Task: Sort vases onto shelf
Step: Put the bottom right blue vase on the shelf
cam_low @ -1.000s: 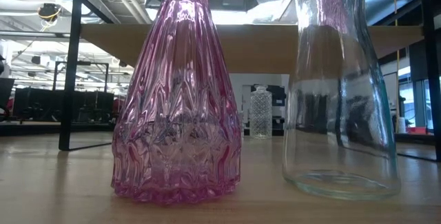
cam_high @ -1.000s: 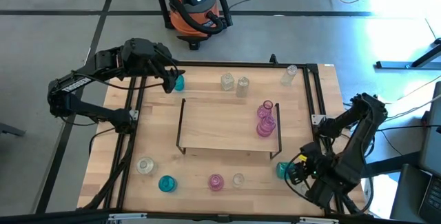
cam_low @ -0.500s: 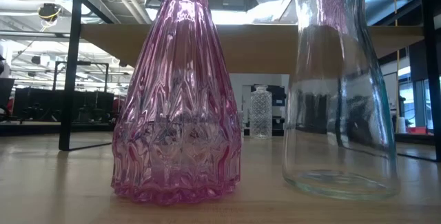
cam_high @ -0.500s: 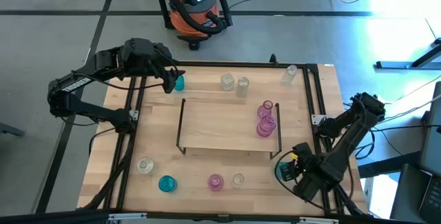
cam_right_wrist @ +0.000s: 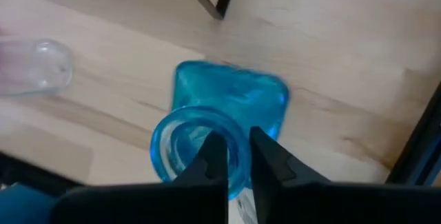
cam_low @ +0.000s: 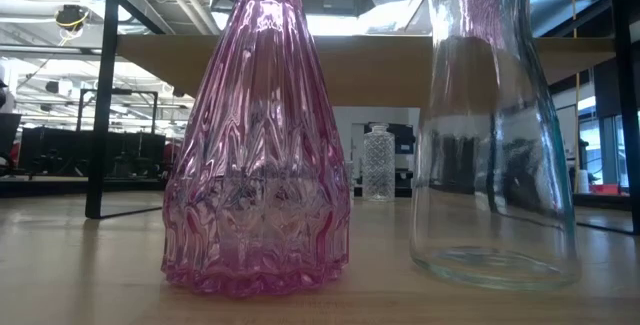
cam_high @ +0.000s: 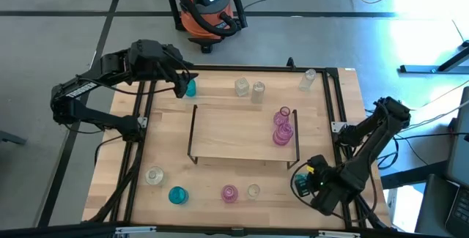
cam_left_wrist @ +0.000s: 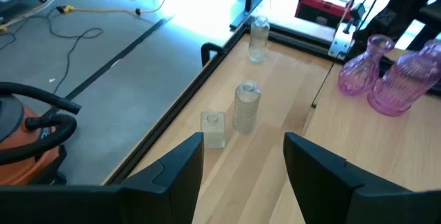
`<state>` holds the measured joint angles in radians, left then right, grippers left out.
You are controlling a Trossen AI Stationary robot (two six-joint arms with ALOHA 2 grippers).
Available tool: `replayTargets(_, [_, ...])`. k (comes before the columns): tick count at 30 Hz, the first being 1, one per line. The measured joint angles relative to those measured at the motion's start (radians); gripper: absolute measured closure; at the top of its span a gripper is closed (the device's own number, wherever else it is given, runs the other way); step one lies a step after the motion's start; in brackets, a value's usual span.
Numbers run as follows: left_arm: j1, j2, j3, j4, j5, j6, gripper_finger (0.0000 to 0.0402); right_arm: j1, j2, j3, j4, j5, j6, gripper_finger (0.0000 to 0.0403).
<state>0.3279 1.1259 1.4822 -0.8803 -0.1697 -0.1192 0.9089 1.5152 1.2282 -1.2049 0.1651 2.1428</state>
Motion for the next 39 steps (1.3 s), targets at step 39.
replayTargets(39, [0.001,0.058,0.000,0.083,0.060,0.018,0.0209,-1.017,0.072,0.689,0.069,-0.397,-1.226,0.0402])
